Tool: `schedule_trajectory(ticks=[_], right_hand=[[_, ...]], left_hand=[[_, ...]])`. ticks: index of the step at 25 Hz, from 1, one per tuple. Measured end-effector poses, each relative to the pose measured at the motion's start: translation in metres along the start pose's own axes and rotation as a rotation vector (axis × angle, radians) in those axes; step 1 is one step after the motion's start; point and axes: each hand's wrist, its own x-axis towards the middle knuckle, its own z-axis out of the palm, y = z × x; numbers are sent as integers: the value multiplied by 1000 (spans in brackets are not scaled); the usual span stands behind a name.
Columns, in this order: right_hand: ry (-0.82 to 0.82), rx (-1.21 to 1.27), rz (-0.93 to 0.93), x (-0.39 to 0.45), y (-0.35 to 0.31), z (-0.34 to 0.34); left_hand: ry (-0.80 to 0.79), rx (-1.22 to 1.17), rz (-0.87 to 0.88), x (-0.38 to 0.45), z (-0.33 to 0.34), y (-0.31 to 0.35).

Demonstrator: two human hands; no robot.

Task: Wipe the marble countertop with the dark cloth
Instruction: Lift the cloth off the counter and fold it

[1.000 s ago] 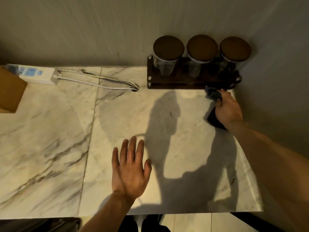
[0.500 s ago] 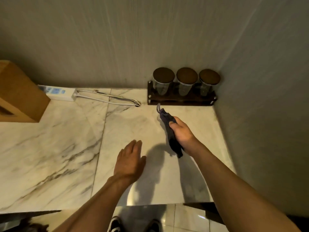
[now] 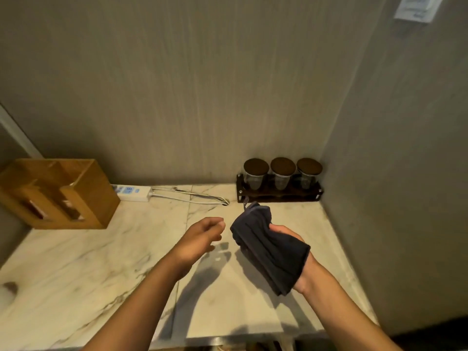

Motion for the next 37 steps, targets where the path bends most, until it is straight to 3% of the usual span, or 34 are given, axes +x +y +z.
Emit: schedule_trajectory(ticks=[5,9,14,20,30,37], right_hand=[[-77,-19,22,-23,14,19],[-131,7,6,-31,31,27],[-174,153,223,-19,52,35],[-243,293,229,-7,68,29],[-36,-320,94,69,87,89],[56,-909,-108,149,114,149]], left_hand=[[-212,-57,9,-19,-9,24],[-272,-5,-32,-28,-19,26],[-239,-47,-59,-35,-28,12],[-68,-201,-67,-44,-59,-4],[213,-655,-140,-58,-130,-71],[398,-611,-365,-72,-143,-150]])
